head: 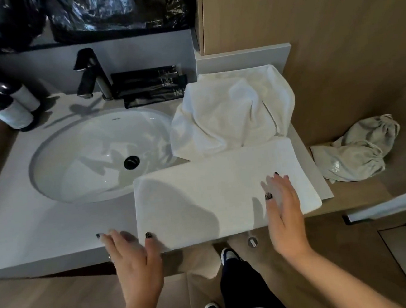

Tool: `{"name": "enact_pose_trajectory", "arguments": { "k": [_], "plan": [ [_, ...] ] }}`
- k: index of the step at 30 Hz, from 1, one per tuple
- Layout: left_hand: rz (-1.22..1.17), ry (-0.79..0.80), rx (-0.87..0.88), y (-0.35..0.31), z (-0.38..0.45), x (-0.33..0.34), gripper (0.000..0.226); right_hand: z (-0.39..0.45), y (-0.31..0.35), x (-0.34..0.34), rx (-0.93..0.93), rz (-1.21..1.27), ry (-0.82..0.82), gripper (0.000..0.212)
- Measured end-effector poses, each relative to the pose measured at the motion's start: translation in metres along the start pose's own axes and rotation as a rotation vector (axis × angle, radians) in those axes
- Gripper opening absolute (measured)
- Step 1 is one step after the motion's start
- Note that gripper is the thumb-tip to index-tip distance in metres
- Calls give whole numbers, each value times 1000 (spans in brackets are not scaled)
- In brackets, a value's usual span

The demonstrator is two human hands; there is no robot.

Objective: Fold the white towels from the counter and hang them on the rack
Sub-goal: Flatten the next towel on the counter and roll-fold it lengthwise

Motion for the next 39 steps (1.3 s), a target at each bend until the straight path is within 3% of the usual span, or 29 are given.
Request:
{"name": "enact_pose_trajectory", "arguments": {
  "k": [2, 3, 5, 8, 12, 14, 18, 23, 33, 39],
  "plan": [
    [-310, -88, -400, 43, -23, 4, 78, -48, -5, 20, 314, 306, -182, 24],
    [-459, -88, -579, 61, -35, 15, 75, -71, -14, 39, 504, 399, -213, 22],
    [-785, 88, -835, 70, -54, 53, 64, -103, -31, 80, 818, 556, -203, 31],
    [-1150, 366, -836, 40, -62, 81, 47, -118, -32, 138, 1094, 890, -12, 26],
    [-1251, 427, -780, 18, -57, 79, 62, -117, -10, 184, 1114, 1193, 230, 55],
    [-1214, 427, -766, 18, -57, 76, 60, -114, -6, 187, 1102, 1239, 233, 52],
    [-1111, 338, -756, 29, -51, 68, 29, -101, -13, 171, 1060, 1257, 95, 37],
    [-1050, 232, -809, 34, -49, 58, 13, -85, -33, 125, 1052, 1236, -128, 25],
    [-1002, 187, -782, 37, -38, 43, 7, -54, -82, 27, 1057, 1156, -513, 16],
    [-987, 176, -771, 40, -32, 36, 7, -41, -112, -22, 1016, 1049, -635, 10]
  ]
}}
Point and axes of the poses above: each hand's wrist, its own z-axis towards the middle knuckle, its own x-axis out of the palm, y = z × x, the point moved 10 cm from there along z, towards the middle knuckle, and after that the axes turned 3 degrees about -y, right-handed, at the moved point
